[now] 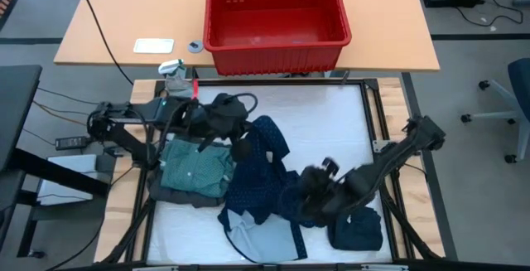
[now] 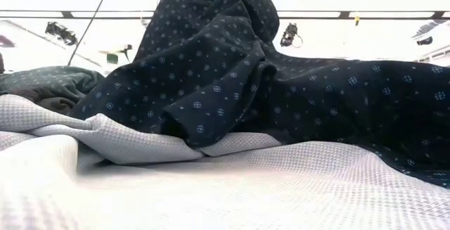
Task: Fold Laundry from Bin
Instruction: Fold the blue polo shirt on the table
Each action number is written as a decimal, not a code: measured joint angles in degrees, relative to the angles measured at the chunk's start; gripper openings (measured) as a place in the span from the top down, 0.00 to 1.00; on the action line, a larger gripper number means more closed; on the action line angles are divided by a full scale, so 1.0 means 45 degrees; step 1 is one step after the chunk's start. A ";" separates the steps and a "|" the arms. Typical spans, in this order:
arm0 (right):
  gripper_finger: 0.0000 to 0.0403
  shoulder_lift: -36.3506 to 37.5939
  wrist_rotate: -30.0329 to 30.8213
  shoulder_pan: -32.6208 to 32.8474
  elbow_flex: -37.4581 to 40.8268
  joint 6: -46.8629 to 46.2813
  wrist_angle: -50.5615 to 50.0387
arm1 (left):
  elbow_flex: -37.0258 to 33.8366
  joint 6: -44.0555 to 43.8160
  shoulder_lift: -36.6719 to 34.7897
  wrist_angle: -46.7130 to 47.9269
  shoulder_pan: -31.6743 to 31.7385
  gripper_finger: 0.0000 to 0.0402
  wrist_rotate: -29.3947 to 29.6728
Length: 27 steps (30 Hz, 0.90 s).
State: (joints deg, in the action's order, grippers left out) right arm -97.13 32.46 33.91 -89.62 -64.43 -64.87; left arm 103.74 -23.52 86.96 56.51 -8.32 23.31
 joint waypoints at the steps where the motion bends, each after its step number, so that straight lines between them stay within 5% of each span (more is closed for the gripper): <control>1: 0.49 -0.0293 -0.0094 0.0085 0.0000 0.0035 0.0215 | 0.0000 0.0118 0.0000 -0.0005 0.0097 1.00 -0.0218; 9: 0.36 -0.1892 -0.0418 0.0330 0.0088 -0.0350 0.1732 | 0.0000 0.0753 0.0000 -0.0005 0.0306 1.00 -0.0918; 14: 0.36 -0.2062 -0.0950 -0.0123 0.1785 -0.0550 0.3930 | 0.0000 0.0800 0.0000 -0.0005 0.0306 1.00 -0.1215; 22: 0.38 -0.1363 -0.1622 -0.1043 0.4322 -0.1221 0.6305 | 0.0000 0.0746 0.0000 0.0078 0.0214 1.00 -0.1292; 27: 0.49 -0.0782 -0.3127 -0.1479 0.5698 -0.0042 1.0643 | 0.0000 0.0698 -0.0001 0.0121 0.0218 1.00 -0.1287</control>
State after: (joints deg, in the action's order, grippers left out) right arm -100.65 18.39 27.26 -63.98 -64.62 -16.97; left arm 103.74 -20.38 86.95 57.06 -7.33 17.52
